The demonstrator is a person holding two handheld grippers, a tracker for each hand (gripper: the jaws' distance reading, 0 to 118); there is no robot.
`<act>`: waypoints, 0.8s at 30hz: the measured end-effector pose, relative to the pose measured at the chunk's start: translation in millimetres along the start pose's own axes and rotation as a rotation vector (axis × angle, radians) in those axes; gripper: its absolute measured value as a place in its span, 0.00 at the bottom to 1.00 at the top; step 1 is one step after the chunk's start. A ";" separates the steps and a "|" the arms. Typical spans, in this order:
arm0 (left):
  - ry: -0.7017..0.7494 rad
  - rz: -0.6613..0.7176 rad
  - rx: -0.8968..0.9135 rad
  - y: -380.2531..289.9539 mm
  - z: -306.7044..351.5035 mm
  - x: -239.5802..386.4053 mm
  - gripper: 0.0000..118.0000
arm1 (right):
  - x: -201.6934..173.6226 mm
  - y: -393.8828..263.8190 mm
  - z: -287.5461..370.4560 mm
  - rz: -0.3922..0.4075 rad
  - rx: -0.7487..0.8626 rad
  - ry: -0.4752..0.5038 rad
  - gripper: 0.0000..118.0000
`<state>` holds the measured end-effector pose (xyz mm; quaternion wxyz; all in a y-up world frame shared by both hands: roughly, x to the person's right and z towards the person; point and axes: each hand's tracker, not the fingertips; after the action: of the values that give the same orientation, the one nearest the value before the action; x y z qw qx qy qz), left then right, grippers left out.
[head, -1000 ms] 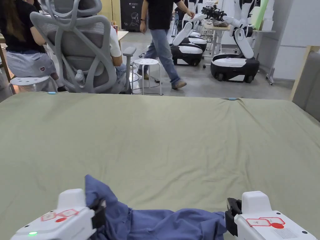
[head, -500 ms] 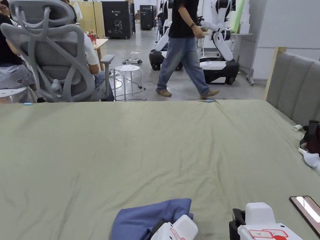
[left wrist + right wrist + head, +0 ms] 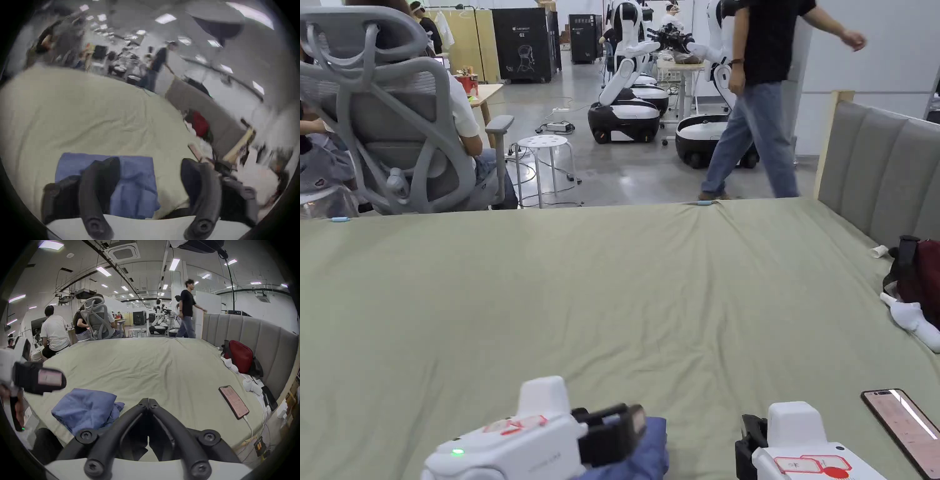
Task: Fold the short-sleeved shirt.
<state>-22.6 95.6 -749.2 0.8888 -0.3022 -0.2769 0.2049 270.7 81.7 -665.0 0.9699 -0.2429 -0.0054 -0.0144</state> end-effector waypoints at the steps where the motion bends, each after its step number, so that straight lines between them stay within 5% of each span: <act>1: 0.011 0.041 0.005 2.2 0.0 -12.0 0.54 | -2.7 -0.7 -1.1 0.002 0.000 0.001 0.00; 2: 0.036 0.042 -0.009 2.0 -1.0 -20.0 0.34 | -4.5 -1.1 -1.4 0.004 -0.001 0.003 0.00; 3: 0.057 0.019 -0.032 -1.1 -3.9 -22.8 0.00 | -5.4 -1.6 -1.7 0.003 -0.003 0.009 0.00; 10: -0.043 0.020 -0.290 -61.0 -38.4 -9.9 0.00 | -10.5 -5.2 -4.3 0.009 -0.036 0.023 0.00; 18: -0.062 0.071 -0.313 -99.2 -87.6 5.7 0.00 | -10.6 -7.0 1.0 0.031 -0.055 0.024 0.00; 24: -0.069 0.062 -0.199 -73.4 -45.6 1.4 0.00 | -20.3 -7.2 -6.2 0.031 -0.081 0.057 0.00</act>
<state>21.0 23.3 -731.2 0.8377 -0.3901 -0.3168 0.2139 250.2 73.0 -667.4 0.9592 -0.2814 0.0264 -0.0066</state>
